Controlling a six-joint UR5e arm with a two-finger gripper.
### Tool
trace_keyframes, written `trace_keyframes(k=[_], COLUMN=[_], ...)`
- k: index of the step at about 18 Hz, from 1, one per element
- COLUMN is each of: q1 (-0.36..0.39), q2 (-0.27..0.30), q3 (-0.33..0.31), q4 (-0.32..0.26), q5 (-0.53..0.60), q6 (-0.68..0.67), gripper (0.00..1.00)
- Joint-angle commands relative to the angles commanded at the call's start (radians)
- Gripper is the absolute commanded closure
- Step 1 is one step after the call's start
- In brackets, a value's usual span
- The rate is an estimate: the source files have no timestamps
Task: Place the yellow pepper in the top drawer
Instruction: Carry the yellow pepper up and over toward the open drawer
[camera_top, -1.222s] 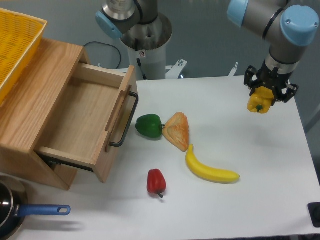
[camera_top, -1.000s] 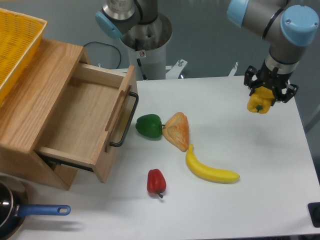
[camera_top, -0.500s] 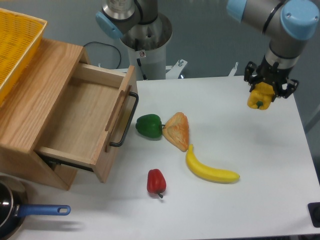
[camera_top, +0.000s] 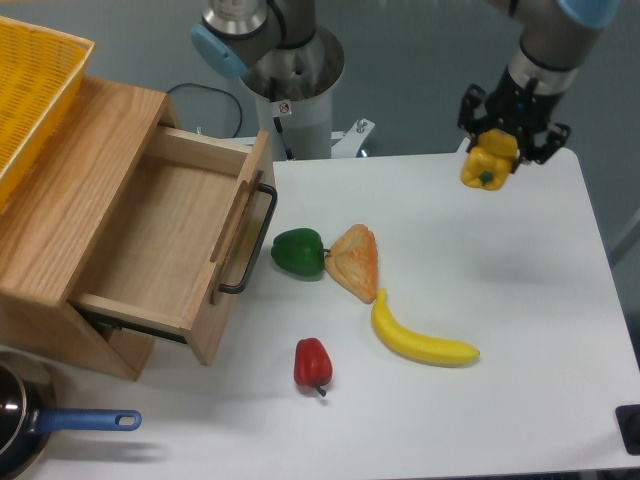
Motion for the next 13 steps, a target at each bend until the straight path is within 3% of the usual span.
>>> trace_keyframes(k=[7,13], q1=[-0.084,-0.187], q2=[0.179,0.221], q3=[-0.104,-0.104], q4=[-0.029,-0.066], q5=[-0.081,-0.118], q6=[-0.121,-0.264], gripper=[0.62,0.62])
